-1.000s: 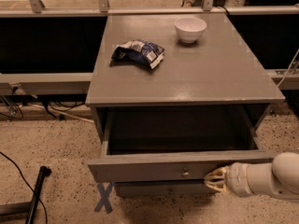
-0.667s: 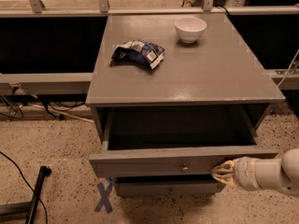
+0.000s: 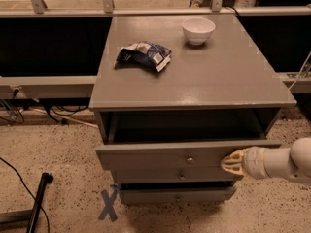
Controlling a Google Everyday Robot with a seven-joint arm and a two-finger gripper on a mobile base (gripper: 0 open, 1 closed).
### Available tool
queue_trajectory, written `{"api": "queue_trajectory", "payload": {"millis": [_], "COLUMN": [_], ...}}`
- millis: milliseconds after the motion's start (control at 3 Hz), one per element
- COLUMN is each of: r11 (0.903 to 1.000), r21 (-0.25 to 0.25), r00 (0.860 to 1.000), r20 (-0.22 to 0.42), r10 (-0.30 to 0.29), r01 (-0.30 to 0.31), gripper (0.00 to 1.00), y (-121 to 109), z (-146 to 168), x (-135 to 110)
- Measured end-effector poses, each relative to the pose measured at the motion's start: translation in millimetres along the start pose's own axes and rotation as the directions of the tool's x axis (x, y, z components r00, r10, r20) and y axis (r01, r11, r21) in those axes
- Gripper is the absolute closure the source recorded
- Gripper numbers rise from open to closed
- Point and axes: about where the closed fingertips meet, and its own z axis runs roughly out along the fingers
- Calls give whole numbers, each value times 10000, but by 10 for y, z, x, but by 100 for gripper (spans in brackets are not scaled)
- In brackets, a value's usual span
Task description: Close top drawer
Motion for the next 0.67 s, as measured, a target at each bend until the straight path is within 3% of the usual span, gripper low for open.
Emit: {"api": "queue_trajectory", "payload": {"millis": [667], "r11": [9991], "r21": [428], "r00": [9998], "r20": [196], "r10": [23], "r01": [-32], "gripper": [100], "y": [-404], "z": [289], "x": [147]}}
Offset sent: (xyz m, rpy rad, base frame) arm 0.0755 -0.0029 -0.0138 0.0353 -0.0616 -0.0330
